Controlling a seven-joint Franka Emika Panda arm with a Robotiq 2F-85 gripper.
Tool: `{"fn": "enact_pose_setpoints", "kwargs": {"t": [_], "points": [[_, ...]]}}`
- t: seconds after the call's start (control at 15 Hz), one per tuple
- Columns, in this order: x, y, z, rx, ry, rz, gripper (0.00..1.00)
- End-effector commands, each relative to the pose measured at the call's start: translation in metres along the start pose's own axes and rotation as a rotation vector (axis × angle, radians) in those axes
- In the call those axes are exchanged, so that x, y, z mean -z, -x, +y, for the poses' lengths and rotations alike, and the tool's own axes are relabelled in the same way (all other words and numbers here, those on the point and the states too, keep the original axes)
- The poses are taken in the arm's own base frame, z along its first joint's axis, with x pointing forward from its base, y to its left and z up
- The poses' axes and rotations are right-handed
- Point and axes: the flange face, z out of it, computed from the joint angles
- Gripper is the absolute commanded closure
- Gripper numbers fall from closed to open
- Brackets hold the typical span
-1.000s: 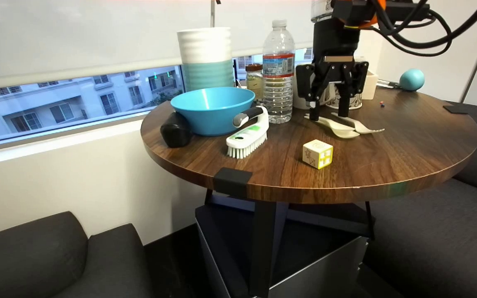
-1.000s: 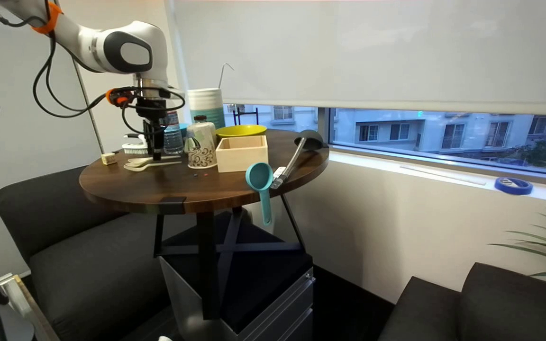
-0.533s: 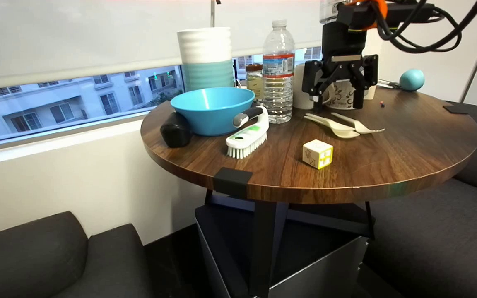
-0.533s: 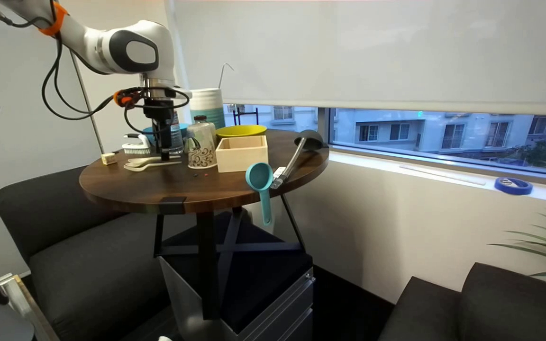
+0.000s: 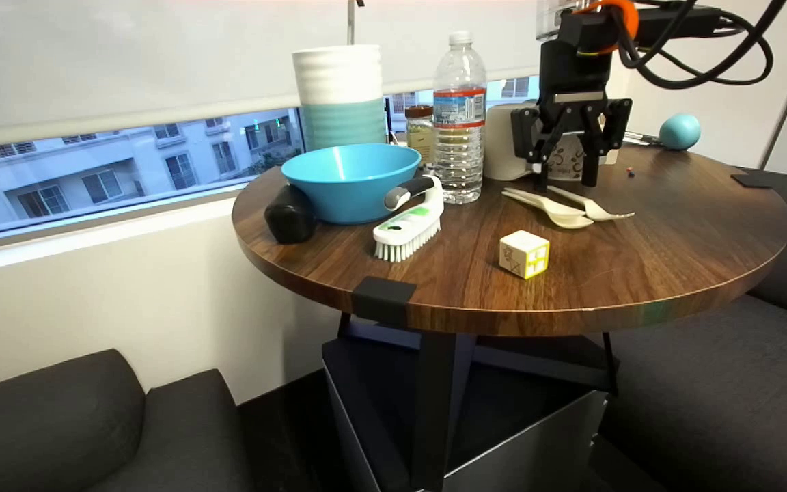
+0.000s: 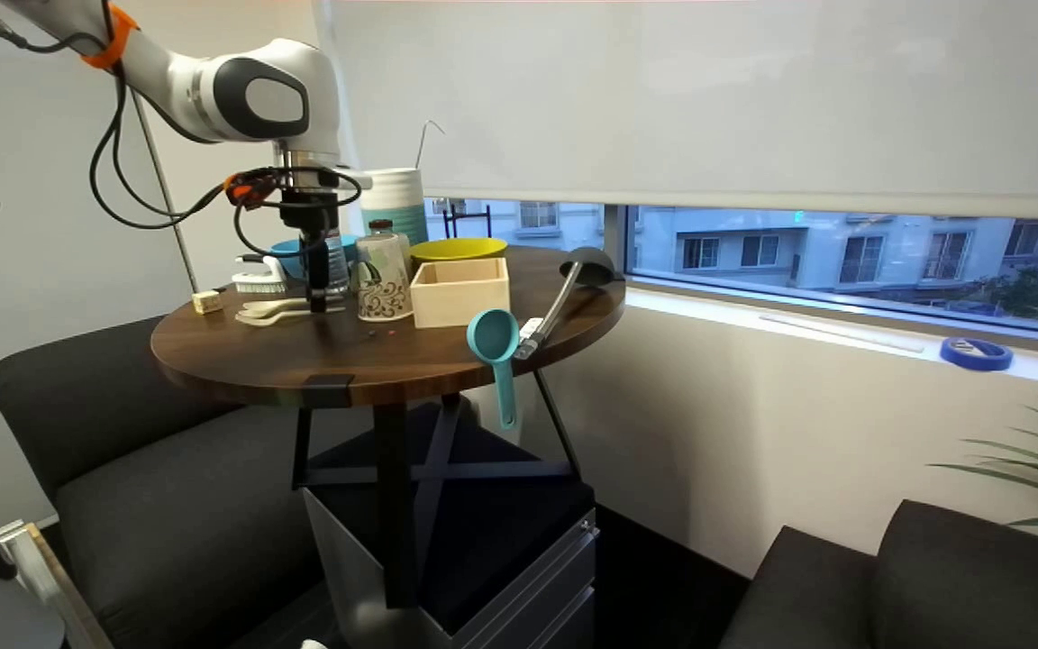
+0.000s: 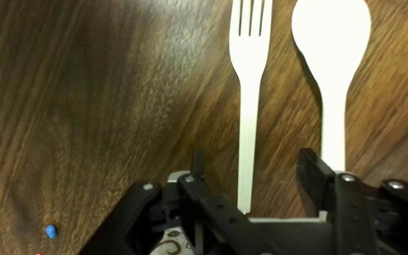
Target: Stack the white cutlery together.
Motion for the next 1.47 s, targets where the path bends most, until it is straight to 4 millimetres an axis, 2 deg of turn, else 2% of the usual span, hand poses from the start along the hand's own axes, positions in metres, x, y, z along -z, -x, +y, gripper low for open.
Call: {"fn": "enact_pose_setpoints", "kwargs": {"t": [0.0,0.07,0.13,0.53,0.6,0.67,0.73,0.87,0.93,1.13,1.27,1.4], "points": [[-0.0003,0.0019,0.0025,-0.022,0.009,0.007,0.25],[-0.0010,0.0022,0.0021,-0.020,0.010,0.003,0.33],[-0.0018,0.0025,0.0019,-0.019,0.011,0.000,0.48],[-0.0045,0.0038,0.0016,-0.012,0.016,-0.008,0.89],[-0.0054,0.0039,0.0016,-0.011,0.017,-0.010,0.87],[-0.0062,0.0042,0.0018,-0.010,0.019,-0.011,0.63],[-0.0072,0.0046,0.0020,-0.010,0.020,-0.014,0.58],[-0.0083,0.0053,0.0021,-0.008,0.022,-0.016,0.56],[-0.0084,0.0055,0.0019,-0.007,0.022,-0.018,0.78],[-0.0077,0.0064,0.0009,-0.001,0.021,-0.019,0.98],[-0.0049,0.0079,-0.0005,0.007,0.017,-0.017,1.00],[0.0003,0.0088,0.0001,0.016,0.017,-0.005,0.97]]}}
